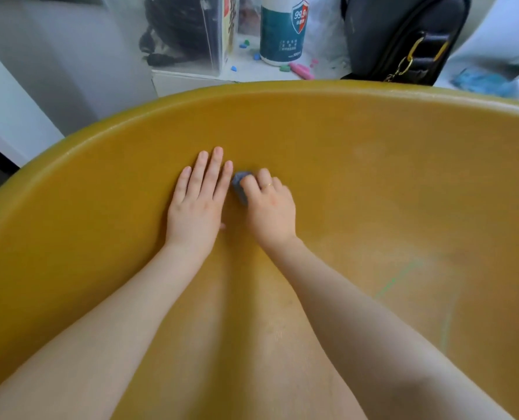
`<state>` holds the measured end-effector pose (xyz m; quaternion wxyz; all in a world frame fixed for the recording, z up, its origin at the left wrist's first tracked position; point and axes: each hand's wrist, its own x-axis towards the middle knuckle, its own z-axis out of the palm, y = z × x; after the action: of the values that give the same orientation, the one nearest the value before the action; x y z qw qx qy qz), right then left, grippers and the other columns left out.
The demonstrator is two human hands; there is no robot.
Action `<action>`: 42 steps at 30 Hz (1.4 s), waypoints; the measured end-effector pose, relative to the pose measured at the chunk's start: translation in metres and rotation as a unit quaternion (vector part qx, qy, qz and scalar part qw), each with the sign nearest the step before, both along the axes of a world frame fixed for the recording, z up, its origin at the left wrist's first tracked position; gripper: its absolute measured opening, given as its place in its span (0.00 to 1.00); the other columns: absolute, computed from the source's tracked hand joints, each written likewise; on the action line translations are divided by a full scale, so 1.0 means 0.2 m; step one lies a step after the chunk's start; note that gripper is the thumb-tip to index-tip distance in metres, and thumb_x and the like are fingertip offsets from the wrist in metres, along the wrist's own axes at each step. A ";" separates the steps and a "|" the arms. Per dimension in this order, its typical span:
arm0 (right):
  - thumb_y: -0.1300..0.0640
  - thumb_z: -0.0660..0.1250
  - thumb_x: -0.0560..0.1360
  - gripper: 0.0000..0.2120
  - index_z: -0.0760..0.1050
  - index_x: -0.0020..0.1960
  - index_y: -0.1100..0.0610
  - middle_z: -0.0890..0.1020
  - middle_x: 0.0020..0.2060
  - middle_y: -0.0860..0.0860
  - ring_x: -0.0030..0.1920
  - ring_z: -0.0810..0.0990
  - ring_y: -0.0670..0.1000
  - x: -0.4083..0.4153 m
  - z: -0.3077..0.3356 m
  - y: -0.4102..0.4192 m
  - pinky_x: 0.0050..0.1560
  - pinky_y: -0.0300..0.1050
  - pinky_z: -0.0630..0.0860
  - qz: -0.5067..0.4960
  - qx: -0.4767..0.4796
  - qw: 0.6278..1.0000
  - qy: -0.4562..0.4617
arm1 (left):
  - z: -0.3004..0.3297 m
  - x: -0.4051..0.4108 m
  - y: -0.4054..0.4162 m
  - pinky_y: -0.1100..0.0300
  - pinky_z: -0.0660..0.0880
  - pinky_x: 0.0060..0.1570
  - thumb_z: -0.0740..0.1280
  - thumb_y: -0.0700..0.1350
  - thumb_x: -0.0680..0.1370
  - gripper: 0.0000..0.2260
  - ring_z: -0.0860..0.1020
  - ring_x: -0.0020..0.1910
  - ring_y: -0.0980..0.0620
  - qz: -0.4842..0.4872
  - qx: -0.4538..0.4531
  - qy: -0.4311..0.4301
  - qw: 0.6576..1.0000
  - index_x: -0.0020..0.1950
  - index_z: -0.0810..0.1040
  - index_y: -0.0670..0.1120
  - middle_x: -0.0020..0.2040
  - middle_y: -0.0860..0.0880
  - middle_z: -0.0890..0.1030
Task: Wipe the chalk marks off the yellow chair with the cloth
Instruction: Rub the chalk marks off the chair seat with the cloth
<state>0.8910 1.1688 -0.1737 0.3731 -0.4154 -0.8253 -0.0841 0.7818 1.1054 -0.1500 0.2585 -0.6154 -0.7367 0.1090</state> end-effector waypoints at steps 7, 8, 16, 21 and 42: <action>0.63 0.60 0.67 0.08 0.73 0.44 0.56 0.79 0.41 0.57 0.35 0.73 0.57 0.23 0.22 0.23 0.31 0.46 0.63 -0.088 0.106 0.990 -0.005 | 0.01 -0.01 0.00 0.49 0.35 0.71 0.69 0.66 0.66 0.58 0.37 0.74 0.40 -0.004 -0.099 -0.008 0.995 0.69 0.24 0.47 0.73 0.39 0.31; 0.63 0.61 0.66 0.09 0.75 0.44 0.56 0.80 0.43 0.56 0.37 0.71 0.57 0.28 0.27 0.29 0.33 0.47 0.62 -0.119 0.133 0.984 0.005 | 0.01 0.00 0.00 0.48 0.34 0.70 0.68 0.66 0.67 0.58 0.35 0.73 0.40 -0.002 -0.110 -0.010 0.994 0.68 0.22 0.47 0.72 0.39 0.28; 0.68 0.58 0.72 0.11 0.76 0.48 0.58 0.81 0.45 0.55 0.44 0.68 0.55 0.35 0.05 0.29 0.38 0.48 0.68 -0.055 0.136 0.988 0.055 | 0.00 0.02 0.01 0.47 0.31 0.66 0.69 0.64 0.67 0.59 0.34 0.73 0.38 0.007 -0.101 -0.040 0.994 0.67 0.21 0.47 0.72 0.39 0.28; 0.57 0.57 0.77 0.10 0.77 0.48 0.56 0.80 0.43 0.56 0.40 0.69 0.56 0.46 -0.40 -0.09 0.38 0.49 0.71 0.055 -0.033 0.997 -0.031 | 0.01 0.06 -0.01 0.47 0.38 0.71 0.71 0.62 0.67 0.58 0.36 0.74 0.39 0.010 -0.097 -0.047 0.994 0.71 0.25 0.47 0.73 0.39 0.30; 0.65 0.66 0.72 0.10 0.75 0.52 0.55 0.77 0.47 0.55 0.33 0.71 0.56 0.63 -0.41 -0.04 0.33 0.48 0.70 0.005 0.020 0.997 -0.073 | -0.29 0.22 -0.11 0.48 0.34 0.70 0.69 0.67 0.64 0.60 0.34 0.73 0.40 -0.023 -0.182 -0.133 0.974 0.69 0.24 0.44 0.68 0.43 0.23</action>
<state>1.0162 1.1599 -0.2555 0.3204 -0.3968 -0.8504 -0.1292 0.8254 1.0832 -0.2085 0.0441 -0.6781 -0.7176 0.1525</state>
